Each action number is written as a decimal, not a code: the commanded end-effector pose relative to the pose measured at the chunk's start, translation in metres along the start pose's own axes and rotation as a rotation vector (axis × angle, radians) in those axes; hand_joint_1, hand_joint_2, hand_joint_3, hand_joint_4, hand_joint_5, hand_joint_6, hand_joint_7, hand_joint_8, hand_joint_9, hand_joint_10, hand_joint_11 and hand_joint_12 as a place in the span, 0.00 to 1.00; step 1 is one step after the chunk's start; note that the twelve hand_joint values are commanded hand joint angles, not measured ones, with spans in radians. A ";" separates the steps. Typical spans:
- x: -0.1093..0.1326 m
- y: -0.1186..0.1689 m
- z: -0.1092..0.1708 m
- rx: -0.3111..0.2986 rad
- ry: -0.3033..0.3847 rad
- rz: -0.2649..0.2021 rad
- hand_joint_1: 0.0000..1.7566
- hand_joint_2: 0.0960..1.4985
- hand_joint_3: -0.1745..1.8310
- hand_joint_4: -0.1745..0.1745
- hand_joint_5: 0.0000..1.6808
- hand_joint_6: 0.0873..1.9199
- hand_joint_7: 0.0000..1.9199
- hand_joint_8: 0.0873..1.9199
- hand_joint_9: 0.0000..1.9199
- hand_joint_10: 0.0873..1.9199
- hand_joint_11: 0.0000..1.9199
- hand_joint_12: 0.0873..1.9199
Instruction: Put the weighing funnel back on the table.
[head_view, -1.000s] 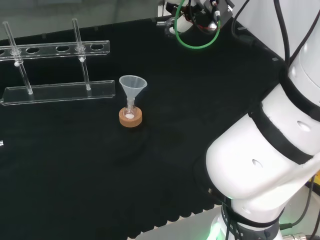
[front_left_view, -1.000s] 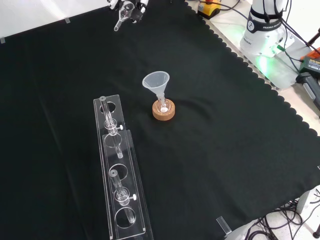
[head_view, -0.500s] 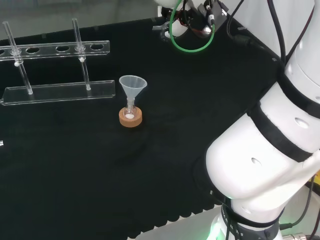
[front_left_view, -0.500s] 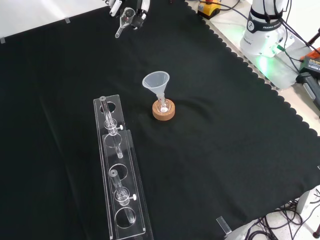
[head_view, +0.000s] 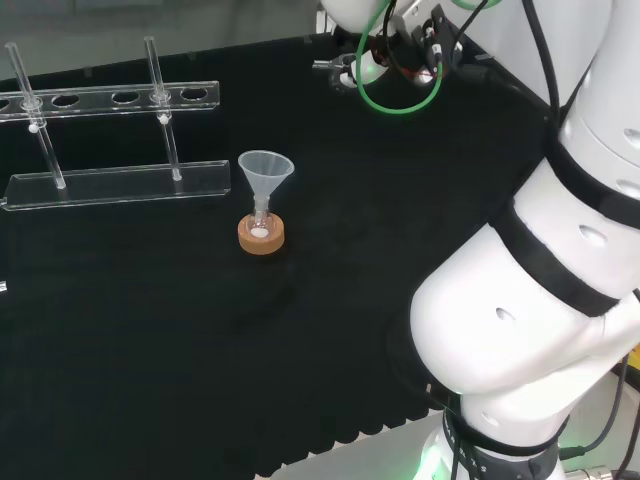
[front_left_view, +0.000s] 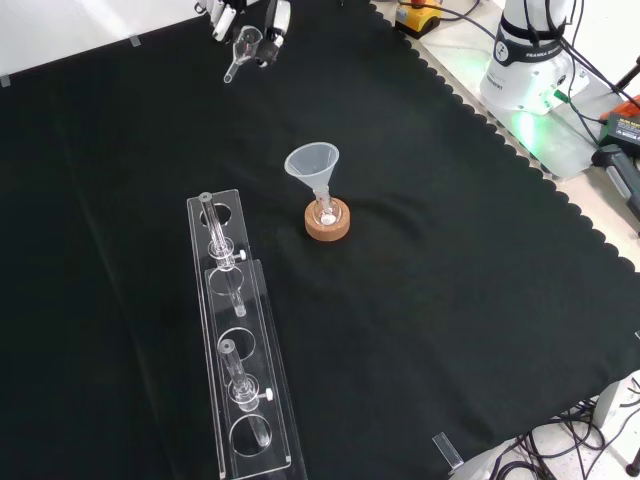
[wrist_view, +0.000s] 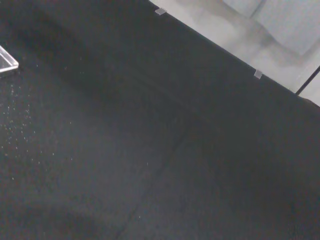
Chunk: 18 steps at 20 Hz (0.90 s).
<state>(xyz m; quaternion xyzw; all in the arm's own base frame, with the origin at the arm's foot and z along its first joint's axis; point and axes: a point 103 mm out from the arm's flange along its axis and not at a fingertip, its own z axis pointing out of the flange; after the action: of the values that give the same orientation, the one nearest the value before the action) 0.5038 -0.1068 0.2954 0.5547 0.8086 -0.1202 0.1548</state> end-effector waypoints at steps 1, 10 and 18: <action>-0.007 -0.005 0.038 0.018 0.032 0.008 0.45 0.66 0.34 1.00 0.73 0.95 0.77 0.76 0.83 0.45 0.81 0.35; -0.011 -0.009 0.083 0.021 0.087 0.015 0.45 0.66 0.34 1.00 0.73 0.95 0.77 0.76 0.83 0.45 0.81 0.35; 0.002 -0.003 0.116 -0.060 0.138 0.026 0.45 0.66 0.34 1.00 0.73 0.95 0.77 0.76 0.83 0.45 0.81 0.35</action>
<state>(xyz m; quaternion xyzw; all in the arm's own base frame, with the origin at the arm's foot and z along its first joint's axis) 0.5102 -0.1490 0.2181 0.5691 0.8083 -0.0907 0.1206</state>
